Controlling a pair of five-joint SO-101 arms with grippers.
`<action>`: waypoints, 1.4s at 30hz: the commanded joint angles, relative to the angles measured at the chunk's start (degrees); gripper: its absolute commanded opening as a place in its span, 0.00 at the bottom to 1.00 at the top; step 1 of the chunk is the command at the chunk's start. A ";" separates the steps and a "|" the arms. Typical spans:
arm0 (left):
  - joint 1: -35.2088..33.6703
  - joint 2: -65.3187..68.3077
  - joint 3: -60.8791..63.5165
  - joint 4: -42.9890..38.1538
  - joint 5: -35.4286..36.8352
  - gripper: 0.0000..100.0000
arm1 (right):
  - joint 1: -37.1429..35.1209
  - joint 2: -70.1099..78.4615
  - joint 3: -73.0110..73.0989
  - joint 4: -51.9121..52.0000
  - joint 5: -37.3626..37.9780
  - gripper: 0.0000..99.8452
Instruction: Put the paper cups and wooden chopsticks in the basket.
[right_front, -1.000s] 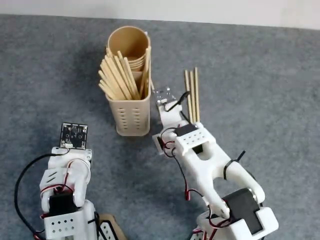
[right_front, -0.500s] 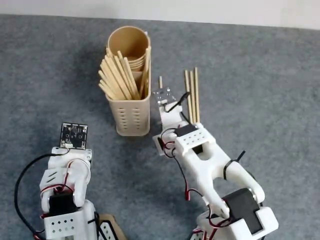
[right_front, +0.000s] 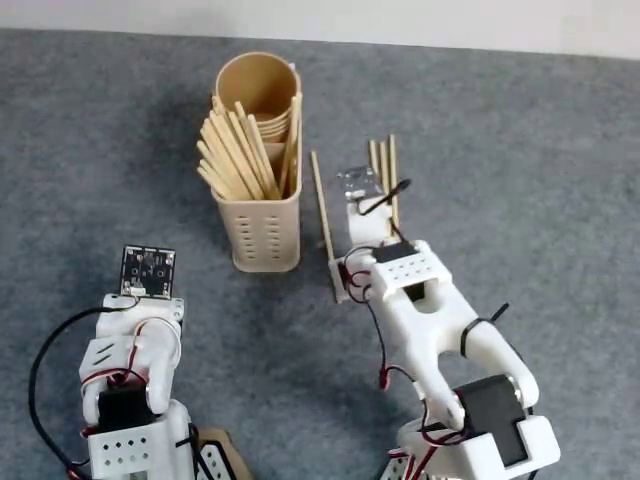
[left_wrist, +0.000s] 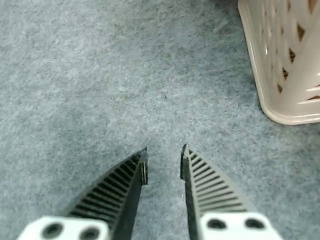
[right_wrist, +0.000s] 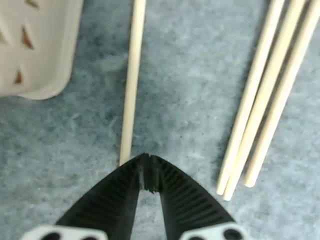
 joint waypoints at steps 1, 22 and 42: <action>0.57 -0.40 -0.13 -0.79 -0.44 0.13 | -3.47 -2.15 -0.40 -0.40 0.26 0.01; 0.57 -0.40 -0.13 -0.88 -0.44 0.13 | -6.29 -2.95 -0.75 -0.31 0.26 0.21; 0.66 -0.40 -0.13 -0.97 -0.44 0.13 | -9.71 1.27 -1.19 -1.01 -5.80 0.21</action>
